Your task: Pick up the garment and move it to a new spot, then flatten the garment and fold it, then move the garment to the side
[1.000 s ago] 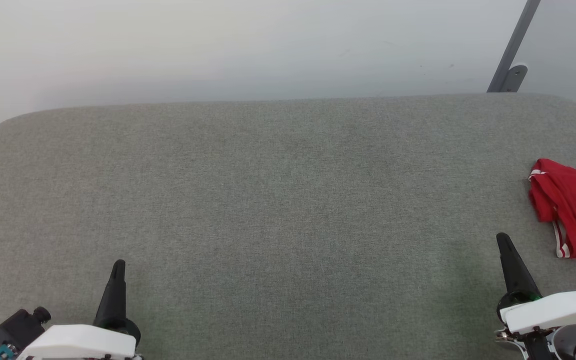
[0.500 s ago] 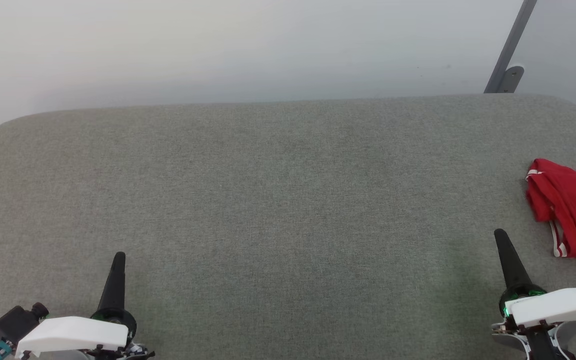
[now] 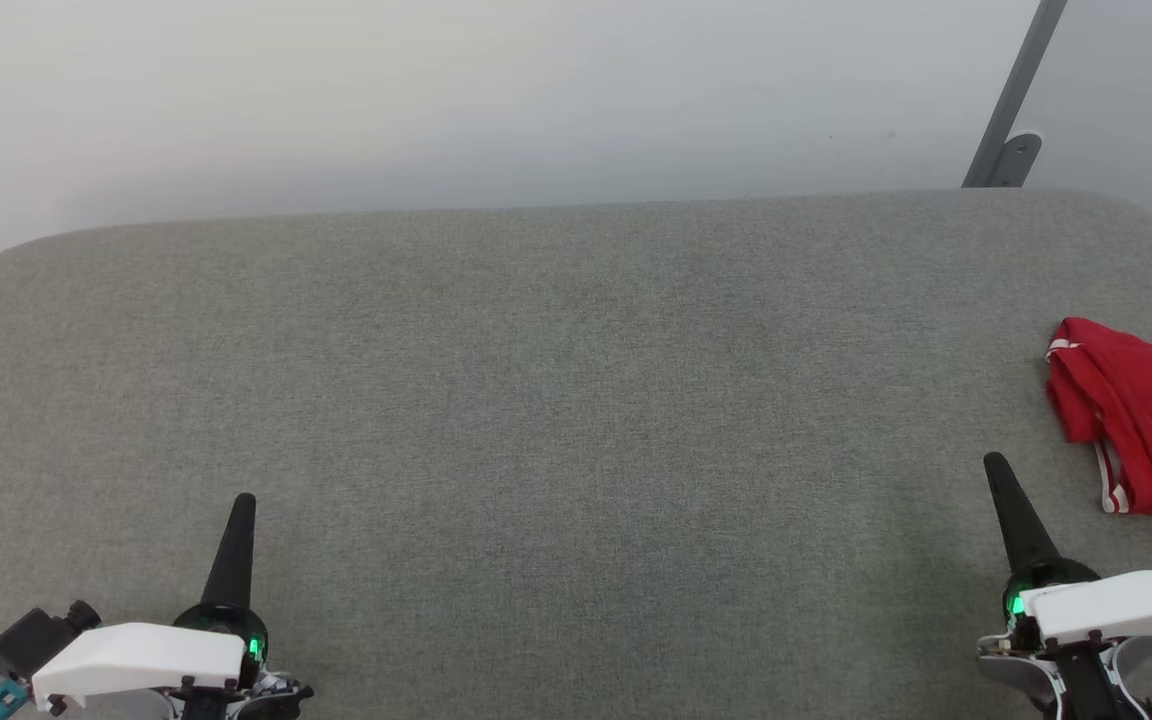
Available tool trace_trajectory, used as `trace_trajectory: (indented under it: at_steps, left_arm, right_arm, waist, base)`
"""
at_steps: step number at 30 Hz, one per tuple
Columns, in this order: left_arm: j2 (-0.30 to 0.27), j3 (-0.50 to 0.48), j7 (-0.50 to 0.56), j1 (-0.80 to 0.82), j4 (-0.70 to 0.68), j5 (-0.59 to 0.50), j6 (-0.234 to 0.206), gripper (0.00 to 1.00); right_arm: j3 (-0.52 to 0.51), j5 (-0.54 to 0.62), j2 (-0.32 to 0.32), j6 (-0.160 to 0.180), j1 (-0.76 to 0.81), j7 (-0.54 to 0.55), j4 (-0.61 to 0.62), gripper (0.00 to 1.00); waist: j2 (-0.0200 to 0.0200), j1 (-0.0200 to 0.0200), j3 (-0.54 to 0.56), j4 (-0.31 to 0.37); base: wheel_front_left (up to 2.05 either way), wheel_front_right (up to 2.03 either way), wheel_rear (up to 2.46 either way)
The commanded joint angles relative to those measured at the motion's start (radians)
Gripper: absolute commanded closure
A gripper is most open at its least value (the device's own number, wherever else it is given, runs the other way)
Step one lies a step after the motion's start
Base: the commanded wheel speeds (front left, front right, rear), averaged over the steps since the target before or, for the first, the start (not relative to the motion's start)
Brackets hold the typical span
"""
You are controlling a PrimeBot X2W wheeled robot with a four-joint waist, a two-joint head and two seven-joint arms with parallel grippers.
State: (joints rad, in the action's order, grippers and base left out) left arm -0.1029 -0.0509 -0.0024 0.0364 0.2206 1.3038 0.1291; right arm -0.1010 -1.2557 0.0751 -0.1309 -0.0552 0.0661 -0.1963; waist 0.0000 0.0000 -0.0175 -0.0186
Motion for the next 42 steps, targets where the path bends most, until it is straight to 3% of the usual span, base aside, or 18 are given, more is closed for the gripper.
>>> trace_trajectory:
  at_steps: [1, 42]
  left_arm:
    - [-0.002, -0.007, 0.007, 0.023, -0.003, 0.023, 0.002, 1.0]
    - [0.037, -0.045, 0.097, 0.072, 0.023, 0.299, 0.003, 1.0]
  right_arm:
    - [-0.003, -0.026, -0.001, 0.0, -0.021, 0.005, 0.003, 1.0]
    - [-0.014, -0.328, -0.025, 0.0, -0.056, 0.047, -0.046, 1.0]
  waist:
    - [0.0, 0.0, 0.0, 0.001]
    - [0.0, 0.0, 0.013, 0.016]
  base:
    - [0.0, 0.0, 0.0]
    - [0.0, 0.0, 0.0]
